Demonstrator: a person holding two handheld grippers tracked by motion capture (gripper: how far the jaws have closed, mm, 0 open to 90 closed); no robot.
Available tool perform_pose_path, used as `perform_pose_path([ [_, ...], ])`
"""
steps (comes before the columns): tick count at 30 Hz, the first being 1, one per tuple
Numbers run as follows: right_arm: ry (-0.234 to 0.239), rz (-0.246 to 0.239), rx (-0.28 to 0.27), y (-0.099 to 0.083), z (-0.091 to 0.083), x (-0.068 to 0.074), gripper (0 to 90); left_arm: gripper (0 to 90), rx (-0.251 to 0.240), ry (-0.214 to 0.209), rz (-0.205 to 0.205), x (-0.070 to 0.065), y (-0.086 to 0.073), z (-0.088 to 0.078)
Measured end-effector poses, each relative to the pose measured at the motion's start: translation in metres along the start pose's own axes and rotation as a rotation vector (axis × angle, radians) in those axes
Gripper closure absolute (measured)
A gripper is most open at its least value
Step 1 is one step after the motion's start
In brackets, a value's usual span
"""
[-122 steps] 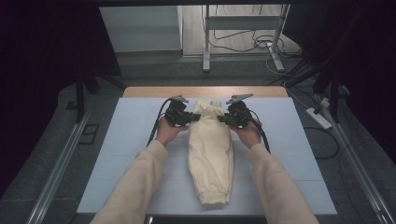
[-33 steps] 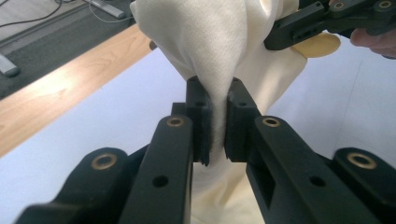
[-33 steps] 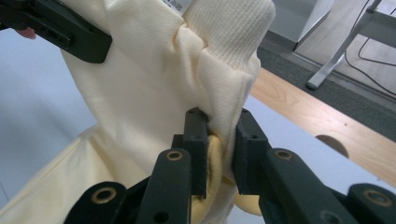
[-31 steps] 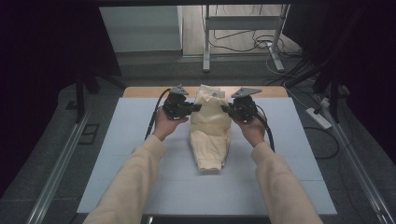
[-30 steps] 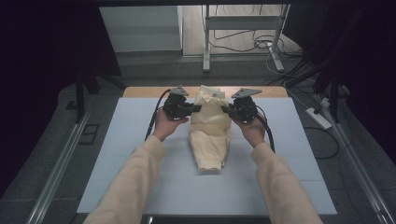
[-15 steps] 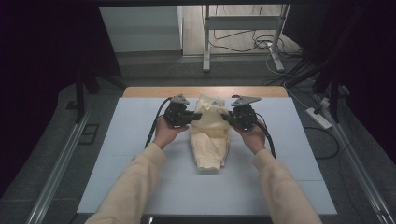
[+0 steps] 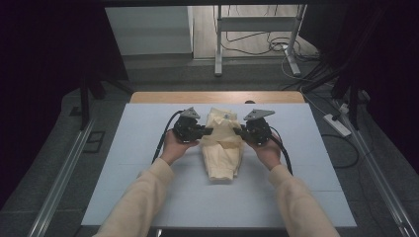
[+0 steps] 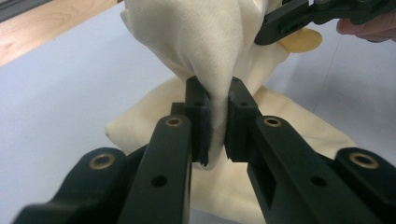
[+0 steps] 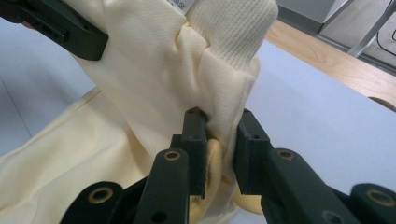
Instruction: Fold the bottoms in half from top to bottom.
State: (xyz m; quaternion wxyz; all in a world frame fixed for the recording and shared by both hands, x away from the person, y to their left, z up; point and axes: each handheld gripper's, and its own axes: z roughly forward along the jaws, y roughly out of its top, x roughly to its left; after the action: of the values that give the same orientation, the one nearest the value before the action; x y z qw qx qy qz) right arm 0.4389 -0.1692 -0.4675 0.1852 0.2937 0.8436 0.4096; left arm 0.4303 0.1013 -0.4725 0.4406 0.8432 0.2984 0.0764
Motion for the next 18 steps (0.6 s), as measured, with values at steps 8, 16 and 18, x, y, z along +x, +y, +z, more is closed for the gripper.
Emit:
perform_pose_path([
  [8, 0.012, -0.008, 0.004, -0.007, 0.0, 0.002, 75.6, 80.8, 0.004, -0.003, 0.011, -0.003, -0.006, 0.002],
  [16, 0.019, -0.01, 0.014, -0.013, 0.0, 0.006, 75.1, 80.2, 0.012, -0.011, 0.002, -0.005, -0.013, 0.003],
  [18, 0.021, -0.017, 0.015, -0.016, 0.0, 0.008, 75.2, 80.1, 0.013, -0.012, 0.001, -0.007, -0.016, 0.003],
])
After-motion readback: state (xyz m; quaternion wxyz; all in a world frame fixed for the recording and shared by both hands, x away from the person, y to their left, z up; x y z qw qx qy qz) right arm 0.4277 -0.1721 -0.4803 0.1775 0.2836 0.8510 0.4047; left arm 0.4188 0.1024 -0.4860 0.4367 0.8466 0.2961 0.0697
